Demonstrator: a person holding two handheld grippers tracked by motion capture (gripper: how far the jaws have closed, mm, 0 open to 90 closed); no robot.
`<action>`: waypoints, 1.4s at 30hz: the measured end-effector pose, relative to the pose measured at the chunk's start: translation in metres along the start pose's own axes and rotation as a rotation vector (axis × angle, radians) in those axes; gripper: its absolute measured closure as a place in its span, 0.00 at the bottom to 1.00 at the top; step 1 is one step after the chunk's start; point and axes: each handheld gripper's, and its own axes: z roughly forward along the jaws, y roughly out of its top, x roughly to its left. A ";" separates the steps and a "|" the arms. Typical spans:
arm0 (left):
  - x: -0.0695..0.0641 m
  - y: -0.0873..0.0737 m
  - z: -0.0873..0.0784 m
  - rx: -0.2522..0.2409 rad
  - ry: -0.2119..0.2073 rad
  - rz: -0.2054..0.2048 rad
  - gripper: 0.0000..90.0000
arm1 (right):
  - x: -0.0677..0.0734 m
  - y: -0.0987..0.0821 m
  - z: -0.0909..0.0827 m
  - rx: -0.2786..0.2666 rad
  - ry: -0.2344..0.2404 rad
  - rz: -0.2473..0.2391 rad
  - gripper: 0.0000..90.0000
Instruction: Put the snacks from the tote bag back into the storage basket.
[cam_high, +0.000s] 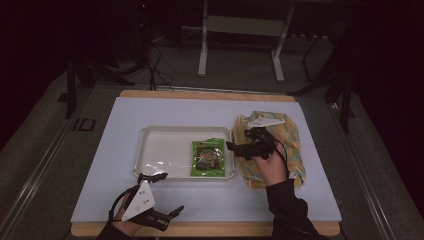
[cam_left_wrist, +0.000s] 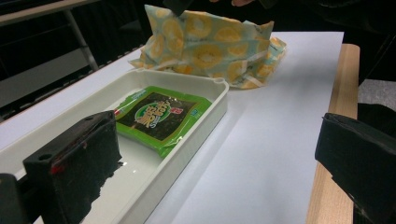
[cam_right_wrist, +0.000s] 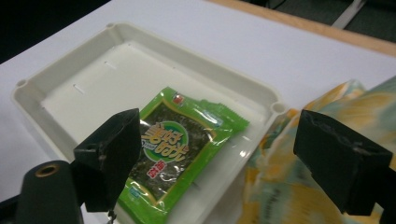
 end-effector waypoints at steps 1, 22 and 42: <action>0.000 0.000 0.000 0.000 -0.001 0.000 0.00 | -0.001 0.000 -0.003 -0.013 -0.006 -0.005 0.16; 0.000 0.000 0.001 0.007 -0.002 -0.001 0.00 | -0.033 -0.027 -0.057 -0.106 -0.125 0.027 0.15; -0.001 0.000 0.001 0.011 -0.003 0.003 0.00 | -0.055 -0.071 -0.086 -0.178 -0.248 0.074 0.15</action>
